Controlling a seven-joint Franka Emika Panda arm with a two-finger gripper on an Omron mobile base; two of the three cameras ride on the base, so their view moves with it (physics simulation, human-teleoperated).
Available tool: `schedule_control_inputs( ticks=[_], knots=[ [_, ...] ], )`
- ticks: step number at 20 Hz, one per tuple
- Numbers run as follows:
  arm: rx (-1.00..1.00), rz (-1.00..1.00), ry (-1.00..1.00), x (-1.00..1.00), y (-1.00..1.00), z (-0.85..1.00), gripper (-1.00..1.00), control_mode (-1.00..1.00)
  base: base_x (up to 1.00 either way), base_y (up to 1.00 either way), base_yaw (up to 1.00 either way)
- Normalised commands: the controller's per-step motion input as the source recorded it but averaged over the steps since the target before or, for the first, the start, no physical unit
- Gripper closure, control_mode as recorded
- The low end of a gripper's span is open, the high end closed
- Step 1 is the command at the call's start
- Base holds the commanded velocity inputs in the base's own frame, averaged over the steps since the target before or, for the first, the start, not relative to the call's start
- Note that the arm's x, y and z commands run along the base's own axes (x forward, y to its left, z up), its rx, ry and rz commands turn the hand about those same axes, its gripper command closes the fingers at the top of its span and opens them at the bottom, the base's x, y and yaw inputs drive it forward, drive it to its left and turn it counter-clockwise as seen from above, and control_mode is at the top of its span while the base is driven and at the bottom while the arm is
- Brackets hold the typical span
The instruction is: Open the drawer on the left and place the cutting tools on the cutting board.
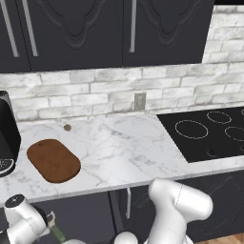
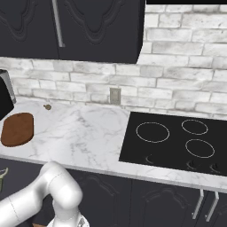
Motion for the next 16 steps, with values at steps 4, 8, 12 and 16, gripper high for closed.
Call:
schedule_control_inputs(
  ticks=[4, 8, 12, 16],
  knots=[
    [0.0, 0.0, 0.04, 0.12, 0.18, -0.13, -1.0, -1.0, 0.0, 0.0, 0.0],
    [0.0, 0.0, 0.03, 0.01, 0.18, -0.15, -1.0, -1.0, 0.0, 0.0, 0.0],
    [0.0, 0.0, 0.04, 0.0, 0.15, -0.21, -1.0, -1.0, 0.0, 0.0, 0.0],
    [0.0, 0.0, 0.02, 0.0, 0.04, -0.24, -1.0, -1.0, 0.0, 0.0, 0.0]
  ],
)
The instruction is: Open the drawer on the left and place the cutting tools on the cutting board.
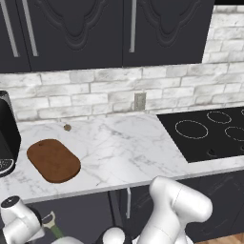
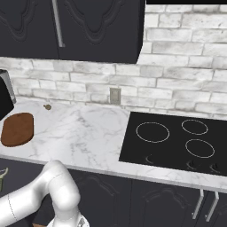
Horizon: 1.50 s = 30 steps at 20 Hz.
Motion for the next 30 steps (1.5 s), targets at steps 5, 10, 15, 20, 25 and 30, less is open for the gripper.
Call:
schedule_control_inputs(
  ticks=[5, 10, 15, 20, 25, 30],
  knots=[
    [-0.03, -0.03, 0.0, -0.03, 0.0, -0.22, -1.0, -1.0, 0.0, 0.0, 0.0],
    [-0.05, -0.05, 0.0, -0.12, 0.0, -0.27, -1.0, -1.0, 0.0, 0.0, 0.0],
    [-0.03, -0.04, 0.0, -0.03, 0.0, -0.33, -1.0, -1.0, 0.0, 0.0, 0.0],
    [-0.02, -0.04, 0.0, -0.24, 0.0, -0.26, 1.0, -1.0, 0.0, 0.0, 0.0],
    [-0.02, -0.05, 0.0, -0.43, 0.0, -0.15, 1.0, -1.0, 0.0, 0.0, 0.0],
    [-0.01, -0.06, -0.01, -0.29, -0.02, 0.03, 1.0, -1.0, 0.0, 0.0, 0.0]
  ],
)
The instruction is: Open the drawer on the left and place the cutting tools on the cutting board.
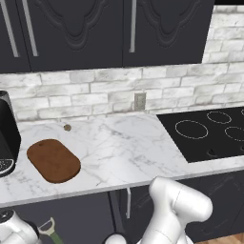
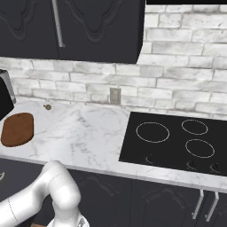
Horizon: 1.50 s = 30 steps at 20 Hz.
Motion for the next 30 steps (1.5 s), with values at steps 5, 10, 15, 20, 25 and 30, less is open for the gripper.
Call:
schedule_control_inputs(
  ticks=[5, 10, 15, 20, 25, 30],
  knots=[
    [0.0, -0.06, -0.03, 0.0, -0.09, 0.67, 1.0, -1.0, 0.0, 0.0, 0.0],
    [0.0, -0.06, 0.0, -0.06, -0.21, 0.86, 1.0, -1.0, 0.0, 0.0, 0.0],
    [0.01, -0.06, 0.01, -0.37, -0.2, 0.65, 1.0, -1.0, 0.0, 0.0, 0.0],
    [0.01, -0.07, 0.05, -0.87, -0.15, 0.22, 1.0, -1.0, 0.0, 0.0, 0.0],
    [0.01, -0.08, 0.03, -0.71, -0.16, 0.41, 1.0, -1.0, 0.0, 0.0, 0.0],
    [0.0, -0.1, 0.0, -0.07, -0.39, 0.95, 1.0, -1.0, 0.0, 0.0, 0.0]
  ],
)
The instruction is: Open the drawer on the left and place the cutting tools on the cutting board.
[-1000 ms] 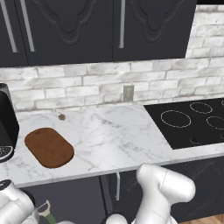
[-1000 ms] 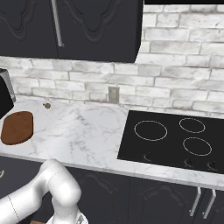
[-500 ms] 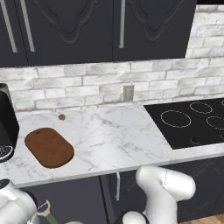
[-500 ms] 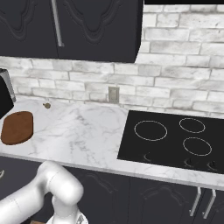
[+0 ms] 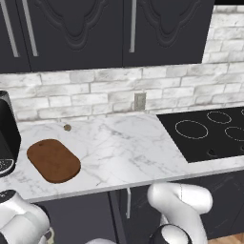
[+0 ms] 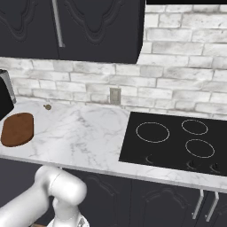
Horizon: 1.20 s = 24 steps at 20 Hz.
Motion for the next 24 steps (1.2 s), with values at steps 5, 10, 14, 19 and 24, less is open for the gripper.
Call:
schedule_control_inputs(
  ticks=[5, 10, 14, 19, 24],
  knots=[
    [0.0, -0.1, 0.0, 0.0, -0.53, 0.87, 1.0, -1.0, 0.0, 0.0, 0.0],
    [0.0, -0.1, 0.0, 0.09, -0.64, 0.79, 1.0, -1.0, 0.0, 0.0, 0.0],
    [0.0, -0.09, 0.0, 0.51, -0.75, 0.65, 1.0, -1.0, 0.0, 0.0, 0.0],
    [0.0, -0.03, 0.0, 0.95, -0.69, 0.45, 1.0, -1.0, 0.0, 0.0, 0.0],
    [0.0, 0.0, 0.0, 1.0, -0.44, 0.24, 1.0, -1.0, 0.0, 0.0, 0.0]
  ],
)
